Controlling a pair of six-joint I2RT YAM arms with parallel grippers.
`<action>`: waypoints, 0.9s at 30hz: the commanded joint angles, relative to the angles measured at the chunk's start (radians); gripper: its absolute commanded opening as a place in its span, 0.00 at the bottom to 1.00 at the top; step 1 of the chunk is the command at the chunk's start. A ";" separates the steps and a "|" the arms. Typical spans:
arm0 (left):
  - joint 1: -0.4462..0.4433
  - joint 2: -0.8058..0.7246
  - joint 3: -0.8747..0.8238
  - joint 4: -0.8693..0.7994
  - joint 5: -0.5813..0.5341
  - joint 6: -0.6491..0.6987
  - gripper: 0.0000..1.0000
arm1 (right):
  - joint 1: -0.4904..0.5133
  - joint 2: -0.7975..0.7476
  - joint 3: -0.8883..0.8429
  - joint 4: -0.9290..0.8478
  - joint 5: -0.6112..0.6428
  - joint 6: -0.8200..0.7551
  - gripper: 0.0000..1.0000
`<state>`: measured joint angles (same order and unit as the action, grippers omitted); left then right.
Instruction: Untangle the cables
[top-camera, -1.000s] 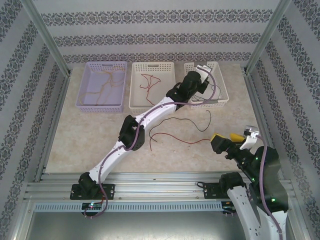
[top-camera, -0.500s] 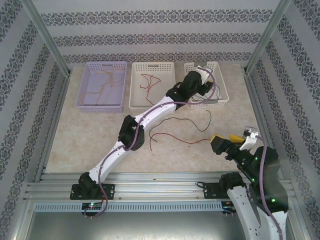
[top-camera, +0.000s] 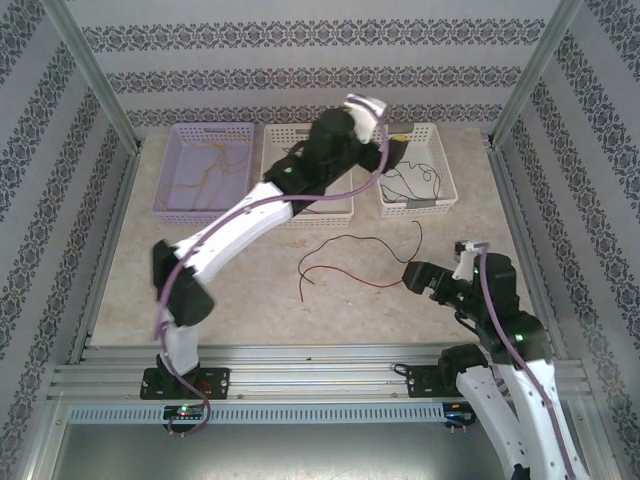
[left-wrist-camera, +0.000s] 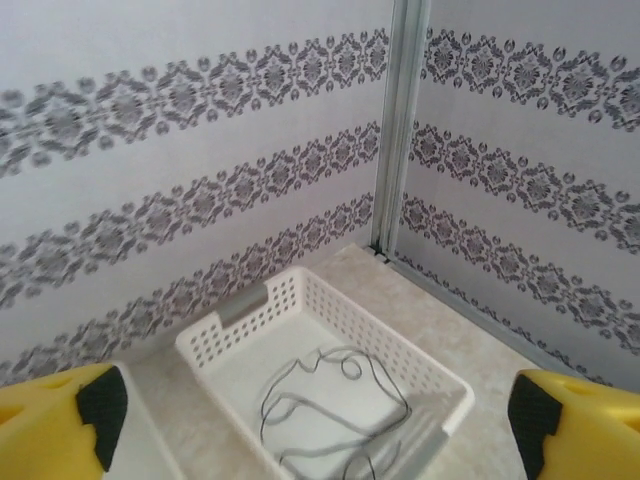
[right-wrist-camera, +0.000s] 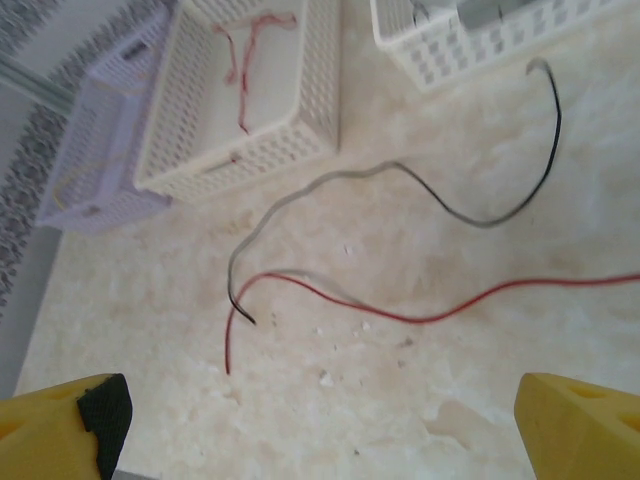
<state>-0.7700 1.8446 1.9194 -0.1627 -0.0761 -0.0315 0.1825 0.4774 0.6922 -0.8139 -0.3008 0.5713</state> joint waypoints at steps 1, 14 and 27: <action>0.003 -0.150 -0.220 0.063 -0.025 -0.023 1.00 | 0.050 0.081 -0.022 0.108 0.034 0.024 0.98; 0.041 -0.691 -0.752 -0.212 -0.170 -0.094 1.00 | 0.212 0.660 0.164 0.245 0.302 -0.119 0.94; 0.051 -0.869 -0.981 -0.121 -0.464 -0.032 1.00 | 0.238 1.050 0.360 0.216 0.427 -0.214 0.85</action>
<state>-0.7307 0.9905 0.9504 -0.3180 -0.4423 -0.0799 0.4107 1.4723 1.0012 -0.5755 0.0761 0.3927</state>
